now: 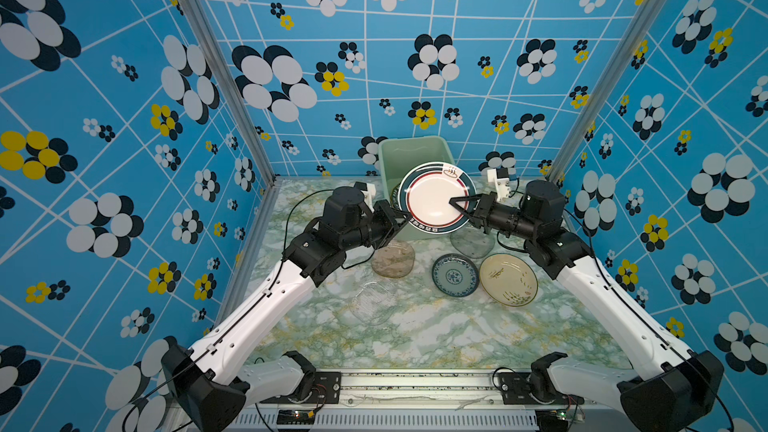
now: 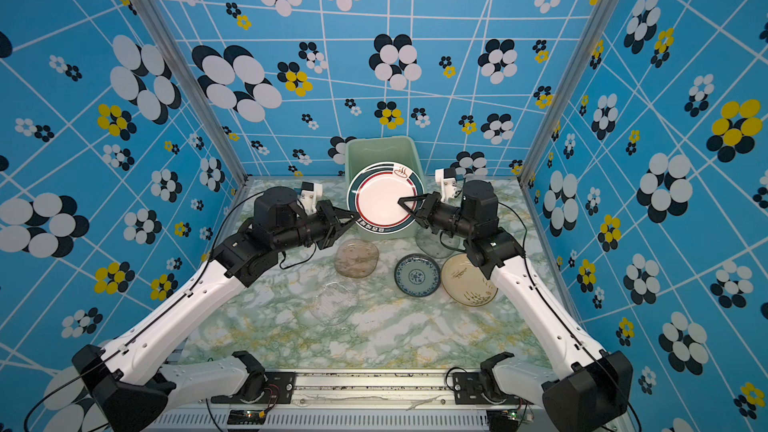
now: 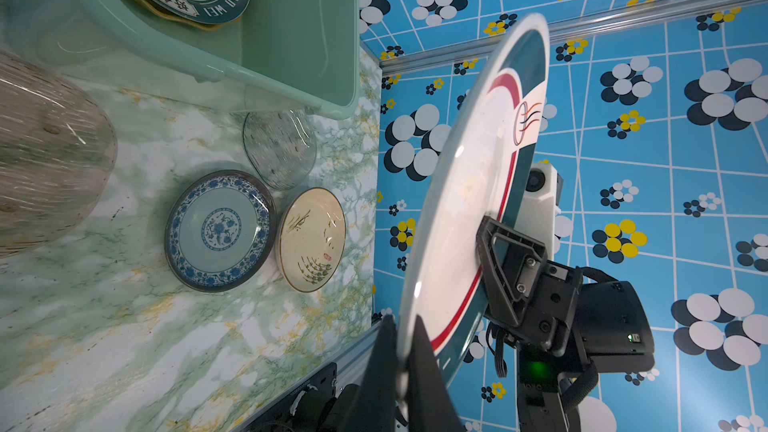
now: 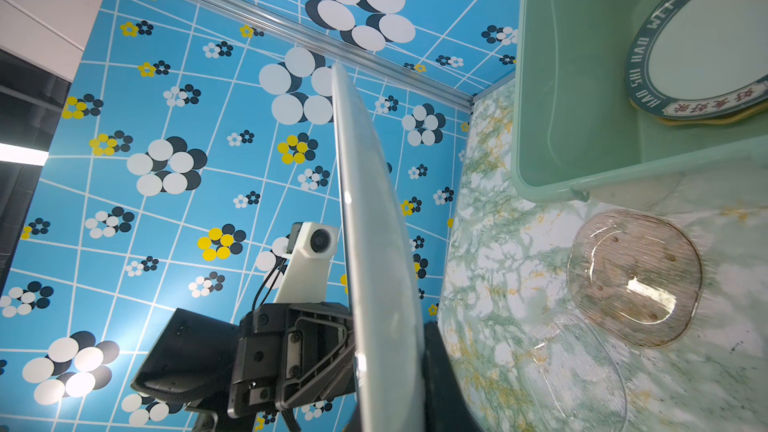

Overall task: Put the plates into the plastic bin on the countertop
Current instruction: 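Carry the plate over the bin with the right gripper while the left gripper withdraws, then lower the plate into the bin with the right gripper while the left arm draws back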

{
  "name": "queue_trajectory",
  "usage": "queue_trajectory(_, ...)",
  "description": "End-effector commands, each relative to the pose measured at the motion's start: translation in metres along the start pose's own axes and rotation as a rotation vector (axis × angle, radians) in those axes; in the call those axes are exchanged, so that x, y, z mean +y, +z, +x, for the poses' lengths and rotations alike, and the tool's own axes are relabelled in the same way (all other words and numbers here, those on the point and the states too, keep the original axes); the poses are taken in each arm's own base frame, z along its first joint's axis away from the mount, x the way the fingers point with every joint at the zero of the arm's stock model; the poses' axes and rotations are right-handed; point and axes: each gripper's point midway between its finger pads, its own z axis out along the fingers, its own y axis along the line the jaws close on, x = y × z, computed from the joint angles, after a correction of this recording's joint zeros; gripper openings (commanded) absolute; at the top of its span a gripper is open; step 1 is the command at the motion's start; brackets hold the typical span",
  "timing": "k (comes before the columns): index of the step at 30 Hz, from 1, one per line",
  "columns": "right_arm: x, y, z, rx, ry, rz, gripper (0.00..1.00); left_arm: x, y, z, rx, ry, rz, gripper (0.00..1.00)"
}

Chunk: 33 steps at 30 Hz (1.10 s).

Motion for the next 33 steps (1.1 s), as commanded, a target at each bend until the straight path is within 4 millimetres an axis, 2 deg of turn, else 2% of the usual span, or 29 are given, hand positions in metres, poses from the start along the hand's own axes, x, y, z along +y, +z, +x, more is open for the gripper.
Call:
queue_trajectory(1, 0.009, -0.003, 0.0, -0.014, 0.002, -0.006, 0.0, -0.029, -0.006, -0.001, -0.014, 0.053, 0.091, 0.03)
queue_trajectory(6, 0.004, -0.011, -0.011, -0.085, 0.057, 0.061, 0.0, -0.028, -0.018, -0.007, -0.064, 0.079, 0.094, 0.38)
queue_trajectory(9, 0.003, -0.016, -0.021, -0.144, 0.101, 0.107, 0.0, -0.031, -0.035, -0.015, -0.124, 0.132, 0.101, 0.59)
queue_trajectory(14, -0.001, -0.016, -0.04, -0.235, 0.195, 0.167, 0.0, -0.041, -0.067, -0.032, -0.229, 0.267, 0.128, 0.8)
queue_trajectory(20, -0.005, 0.01, -0.061, -0.309, 0.277, 0.228, 0.0, -0.051, -0.102, -0.044, -0.349, 0.511, 0.13, 0.92)
queue_trajectory(26, -0.018, 0.061, -0.08, -0.364, 0.368, 0.28, 0.0, -0.038, -0.132, -0.056, -0.51, 0.663, 0.059, 0.98)
queue_trajectory(29, -0.025, 0.092, -0.091, -0.381, 0.399, 0.291, 0.0, -0.032, -0.138, -0.055, -0.521, 0.742, 0.021, 0.99)
queue_trajectory(33, -0.056, 0.13, -0.097, -0.392, 0.464, 0.347, 0.0, -0.02, -0.132, -0.052, -0.493, 0.823, -0.021, 0.99)
